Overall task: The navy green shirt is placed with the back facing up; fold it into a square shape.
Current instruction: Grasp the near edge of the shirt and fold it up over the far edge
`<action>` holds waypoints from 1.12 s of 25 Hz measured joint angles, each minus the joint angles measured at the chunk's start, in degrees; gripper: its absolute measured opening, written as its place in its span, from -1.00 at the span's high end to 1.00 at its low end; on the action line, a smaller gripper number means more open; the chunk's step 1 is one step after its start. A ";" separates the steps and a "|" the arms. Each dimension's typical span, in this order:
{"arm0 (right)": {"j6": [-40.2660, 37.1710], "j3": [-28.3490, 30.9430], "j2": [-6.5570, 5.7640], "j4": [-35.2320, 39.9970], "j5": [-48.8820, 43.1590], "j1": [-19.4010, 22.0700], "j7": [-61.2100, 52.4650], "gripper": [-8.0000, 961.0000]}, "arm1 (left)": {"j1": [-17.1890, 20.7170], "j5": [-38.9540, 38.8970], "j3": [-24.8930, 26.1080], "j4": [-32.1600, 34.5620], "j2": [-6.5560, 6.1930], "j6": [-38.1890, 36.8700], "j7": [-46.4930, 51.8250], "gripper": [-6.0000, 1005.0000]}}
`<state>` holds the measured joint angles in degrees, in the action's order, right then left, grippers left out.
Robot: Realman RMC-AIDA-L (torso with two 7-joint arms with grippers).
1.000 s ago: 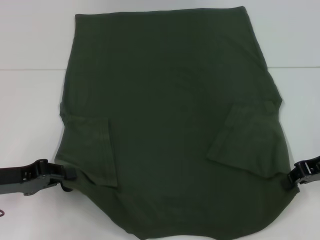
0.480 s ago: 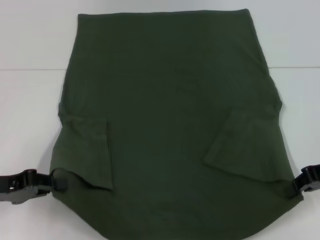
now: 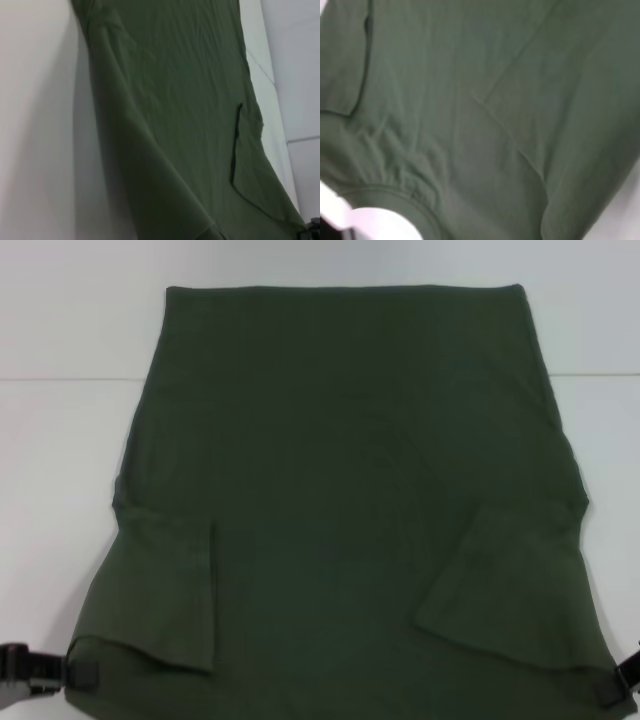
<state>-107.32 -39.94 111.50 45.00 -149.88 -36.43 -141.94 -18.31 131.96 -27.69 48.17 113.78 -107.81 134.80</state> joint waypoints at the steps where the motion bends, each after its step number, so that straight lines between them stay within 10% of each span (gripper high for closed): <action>1: -0.85 0.70 0.10 0.20 0.02 0.35 0.45 0.86 | 0.49 0.03 -0.02 0.32 0.00 -0.80 -0.17 0.91; 6: -1.23 7.67 -1.09 0.35 1.61 0.88 2.52 0.86 | -1.30 0.15 -0.40 -0.14 -0.04 -1.42 -0.86 0.91; 15: 3.55 13.29 -4.46 -0.31 8.42 0.50 2.30 0.85 | -16.23 1.17 -2.32 -4.36 0.16 7.02 4.25 0.91; 28: 20.26 17.08 -4.03 -0.45 12.79 0.10 0.62 0.84 | -27.16 1.73 -16.60 -9.17 0.17 33.15 13.72 0.91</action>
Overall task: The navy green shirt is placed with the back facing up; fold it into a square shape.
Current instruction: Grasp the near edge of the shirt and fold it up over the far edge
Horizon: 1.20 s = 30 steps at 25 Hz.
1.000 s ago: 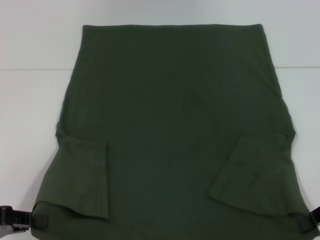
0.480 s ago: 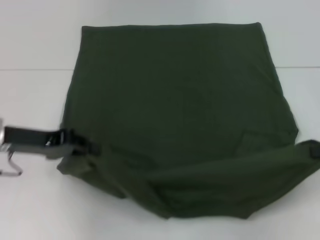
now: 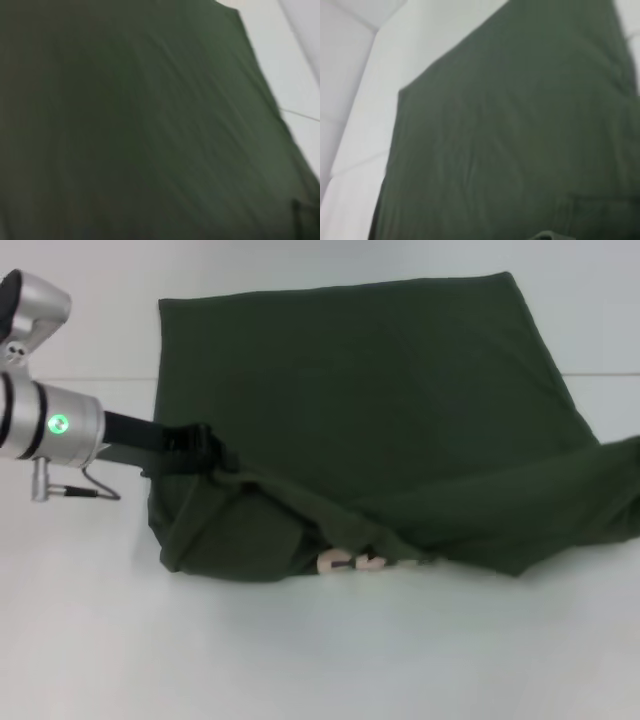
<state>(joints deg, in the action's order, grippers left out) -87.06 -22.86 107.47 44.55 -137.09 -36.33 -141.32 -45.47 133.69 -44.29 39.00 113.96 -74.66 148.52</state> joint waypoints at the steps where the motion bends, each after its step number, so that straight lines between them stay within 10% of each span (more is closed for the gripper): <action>1: 1.69 -0.08 0.16 -0.03 0.02 -0.37 -0.02 0.84 | -0.11 0.00 -1.48 -0.01 0.22 2.45 0.66 0.91; 16: 20.59 -1.11 1.56 -1.37 6.61 -3.69 0.39 0.83 | -0.91 -0.01 -5.08 4.11 3.27 20.57 2.50 0.91; 30: 43.35 -20.41 1.79 -8.37 5.64 -7.44 0.49 0.82 | -1.26 5.83 -5.15 6.86 6.43 30.06 3.07 0.91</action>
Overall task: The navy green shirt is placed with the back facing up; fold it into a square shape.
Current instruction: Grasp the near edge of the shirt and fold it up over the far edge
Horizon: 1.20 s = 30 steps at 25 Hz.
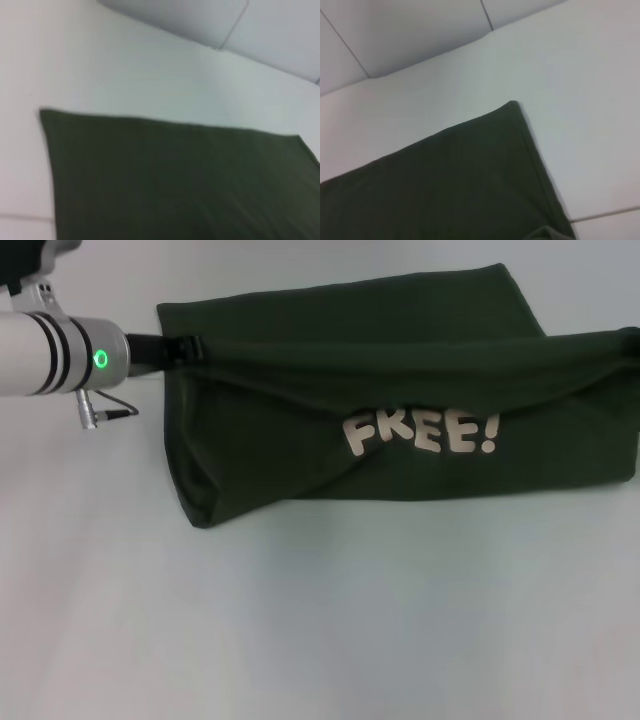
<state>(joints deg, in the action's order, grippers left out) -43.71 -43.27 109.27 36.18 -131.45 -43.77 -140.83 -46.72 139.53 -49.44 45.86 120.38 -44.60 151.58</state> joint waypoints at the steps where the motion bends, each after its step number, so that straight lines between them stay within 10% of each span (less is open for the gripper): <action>1: 0.09 -0.16 0.15 0.02 -0.07 -0.21 0.04 0.82 | 0.30 0.54 0.00 1.66 0.31 -0.06 0.32 0.91; 10: -0.02 0.16 0.21 2.38 0.08 -0.19 0.17 0.81 | 0.46 9.13 -0.13 11.77 3.45 -1.94 4.27 0.91; 30: 13.26 -4.08 1.90 -2.05 -2.49 -6.47 1.83 0.80 | 1.46 10.26 -0.67 5.15 3.59 3.27 4.20 0.91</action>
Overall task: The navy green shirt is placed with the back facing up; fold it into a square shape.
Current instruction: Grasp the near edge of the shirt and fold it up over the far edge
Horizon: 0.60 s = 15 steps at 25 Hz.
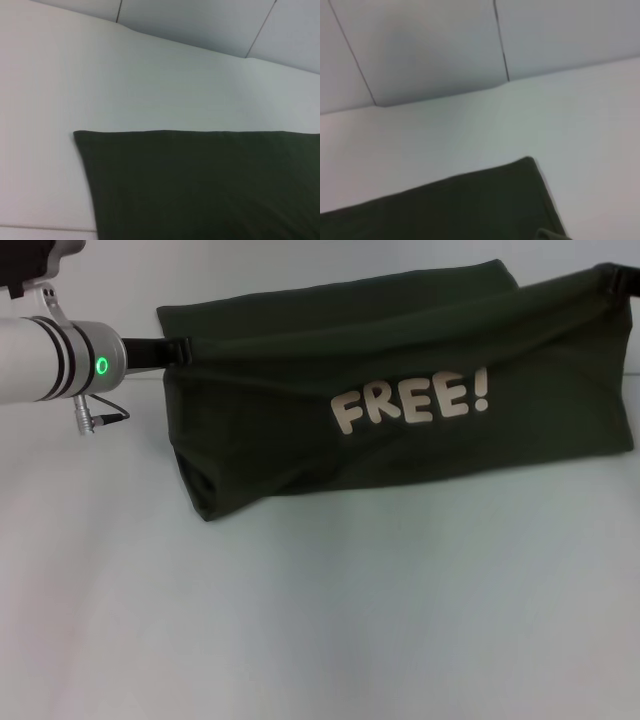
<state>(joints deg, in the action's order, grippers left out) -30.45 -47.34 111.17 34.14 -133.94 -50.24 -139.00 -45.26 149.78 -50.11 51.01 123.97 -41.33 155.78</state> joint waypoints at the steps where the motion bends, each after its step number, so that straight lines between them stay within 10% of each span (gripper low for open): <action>1: 0.62 -0.10 -0.06 -0.45 -0.05 -0.20 0.01 0.80 | 0.00 -0.07 -0.18 0.00 0.00 -0.02 -0.12 0.91; 15: 3.99 -1.44 -0.41 -4.53 -2.17 -0.98 0.05 0.79 | -0.80 -0.23 -2.38 -1.96 0.23 0.13 -0.01 0.91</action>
<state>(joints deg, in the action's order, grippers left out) -26.45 -48.79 110.76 29.61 -136.12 -51.22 -138.95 -46.07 149.55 -52.50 49.04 124.20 -41.20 155.77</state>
